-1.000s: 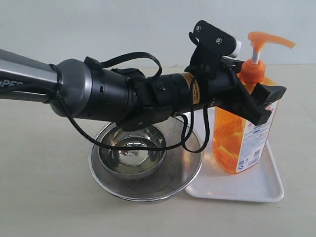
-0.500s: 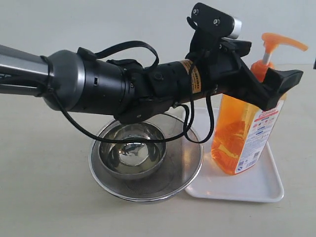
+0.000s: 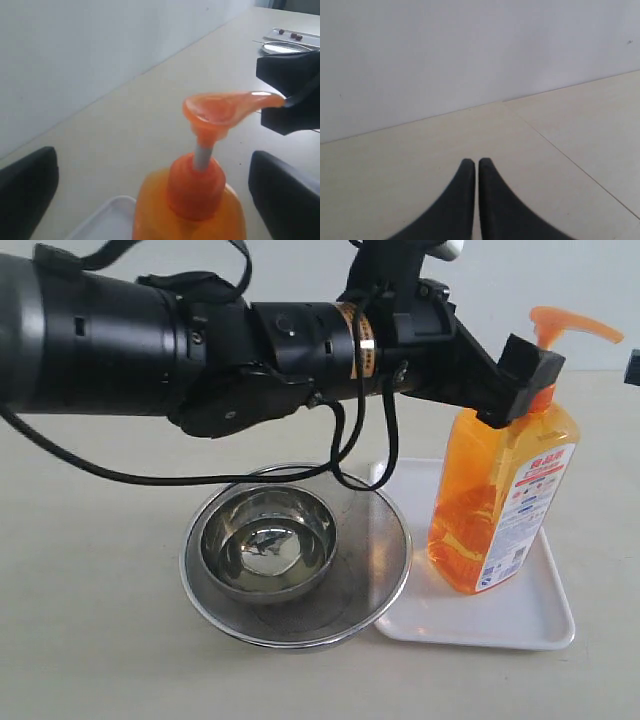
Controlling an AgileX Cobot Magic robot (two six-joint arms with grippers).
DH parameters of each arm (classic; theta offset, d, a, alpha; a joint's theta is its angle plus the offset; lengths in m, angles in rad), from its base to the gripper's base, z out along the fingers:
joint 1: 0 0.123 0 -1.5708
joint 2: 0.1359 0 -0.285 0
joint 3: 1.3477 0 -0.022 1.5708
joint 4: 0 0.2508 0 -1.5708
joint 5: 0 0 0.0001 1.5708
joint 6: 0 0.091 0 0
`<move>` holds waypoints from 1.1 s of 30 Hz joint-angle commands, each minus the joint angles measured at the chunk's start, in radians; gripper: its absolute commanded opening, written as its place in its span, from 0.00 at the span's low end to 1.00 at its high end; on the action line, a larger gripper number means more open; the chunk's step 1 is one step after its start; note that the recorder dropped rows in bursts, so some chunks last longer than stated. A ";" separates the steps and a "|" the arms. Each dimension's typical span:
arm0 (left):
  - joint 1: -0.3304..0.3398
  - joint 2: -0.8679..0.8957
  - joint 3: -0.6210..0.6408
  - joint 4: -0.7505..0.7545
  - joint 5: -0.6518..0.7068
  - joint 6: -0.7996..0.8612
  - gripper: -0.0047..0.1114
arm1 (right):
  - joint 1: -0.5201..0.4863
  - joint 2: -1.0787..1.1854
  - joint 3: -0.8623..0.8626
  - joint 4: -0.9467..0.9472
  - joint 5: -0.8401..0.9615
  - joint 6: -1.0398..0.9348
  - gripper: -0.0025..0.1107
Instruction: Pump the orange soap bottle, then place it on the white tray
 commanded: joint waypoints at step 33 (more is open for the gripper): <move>0.005 -0.934 1.014 -0.302 -0.128 0.278 0.86 | -0.003 -0.359 0.115 -0.007 -0.807 -0.081 0.02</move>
